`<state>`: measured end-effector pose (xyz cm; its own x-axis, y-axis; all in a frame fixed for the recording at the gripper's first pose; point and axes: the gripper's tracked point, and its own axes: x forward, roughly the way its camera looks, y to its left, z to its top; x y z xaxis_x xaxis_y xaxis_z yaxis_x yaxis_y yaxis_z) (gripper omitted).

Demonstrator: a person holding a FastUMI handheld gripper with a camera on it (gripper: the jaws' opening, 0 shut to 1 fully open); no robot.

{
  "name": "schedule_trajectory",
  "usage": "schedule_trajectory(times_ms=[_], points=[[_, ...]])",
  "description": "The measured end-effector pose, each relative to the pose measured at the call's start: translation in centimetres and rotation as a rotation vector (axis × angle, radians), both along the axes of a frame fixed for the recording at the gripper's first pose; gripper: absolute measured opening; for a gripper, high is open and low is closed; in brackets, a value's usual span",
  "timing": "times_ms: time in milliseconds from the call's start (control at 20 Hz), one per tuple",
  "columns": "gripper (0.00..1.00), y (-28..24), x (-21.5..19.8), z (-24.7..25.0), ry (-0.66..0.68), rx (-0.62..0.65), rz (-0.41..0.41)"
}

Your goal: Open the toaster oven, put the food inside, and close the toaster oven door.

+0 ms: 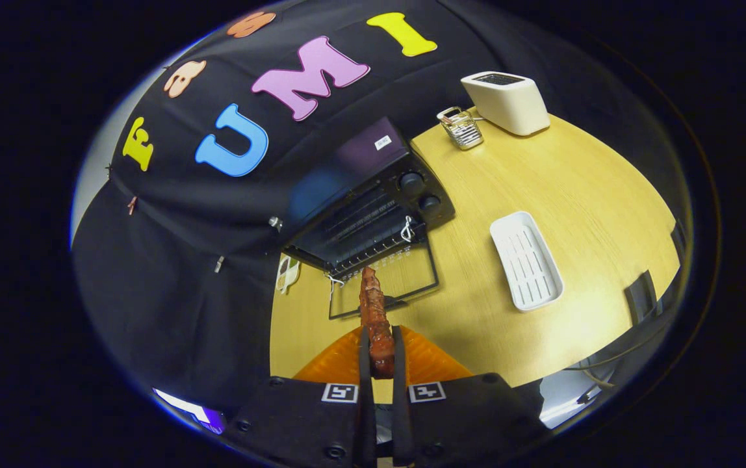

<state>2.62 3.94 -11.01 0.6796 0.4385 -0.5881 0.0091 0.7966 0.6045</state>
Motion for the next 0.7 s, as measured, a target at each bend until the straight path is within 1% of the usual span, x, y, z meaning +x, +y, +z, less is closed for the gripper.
schedule_trajectory(times_ms=[100, 250, 350, 500, 700], points=[[0.14, 1.6, 1.1, 0.1, -0.021, 0.031, -0.024], [0.14, 3.3, 3.7, -0.6, -0.055, 0.04, -0.054], [0.14, 4.6, 6.0, -1.3, -0.088, 0.042, -0.056], [0.14, 6.3, 9.2, -2.2, -0.117, 0.079, -0.067], [0.14, 8.3, 13.5, -3.8, -0.157, 0.083, -0.084]])
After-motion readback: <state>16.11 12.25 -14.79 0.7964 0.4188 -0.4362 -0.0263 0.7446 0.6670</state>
